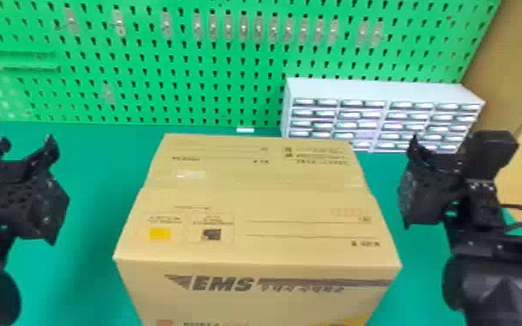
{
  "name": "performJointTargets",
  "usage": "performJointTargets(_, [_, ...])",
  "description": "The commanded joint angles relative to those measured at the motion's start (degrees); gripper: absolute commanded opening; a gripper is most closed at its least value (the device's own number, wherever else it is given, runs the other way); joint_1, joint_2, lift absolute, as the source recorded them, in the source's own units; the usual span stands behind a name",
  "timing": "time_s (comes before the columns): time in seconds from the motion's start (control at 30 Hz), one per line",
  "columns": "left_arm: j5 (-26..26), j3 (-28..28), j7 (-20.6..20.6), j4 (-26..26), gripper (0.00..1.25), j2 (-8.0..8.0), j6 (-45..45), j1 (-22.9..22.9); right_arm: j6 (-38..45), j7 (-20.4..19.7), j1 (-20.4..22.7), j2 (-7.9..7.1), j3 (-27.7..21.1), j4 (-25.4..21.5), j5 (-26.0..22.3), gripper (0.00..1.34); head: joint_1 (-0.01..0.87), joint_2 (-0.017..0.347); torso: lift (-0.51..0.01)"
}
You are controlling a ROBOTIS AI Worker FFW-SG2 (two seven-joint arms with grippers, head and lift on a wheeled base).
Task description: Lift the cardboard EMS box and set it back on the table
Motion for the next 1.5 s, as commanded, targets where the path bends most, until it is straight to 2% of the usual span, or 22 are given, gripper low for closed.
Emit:
performJointTargets(0.0, [0.00, -0.09, 0.00, -0.04, 0.81, 0.00, 0.00, -0.05, 0.00, 0.00, -0.19, 0.14, 0.18, 0.07, 0.09, 1.07, 0.678, -0.015, -0.033])
performJointTargets(1.47, [0.00, -0.35, 0.00, -0.04, 0.81, 0.00, 0.00, -0.23, 0.00, 0.00, -0.10, 0.23, 0.71, 0.25, 0.09, 1.07, 0.678, -0.015, -0.088])
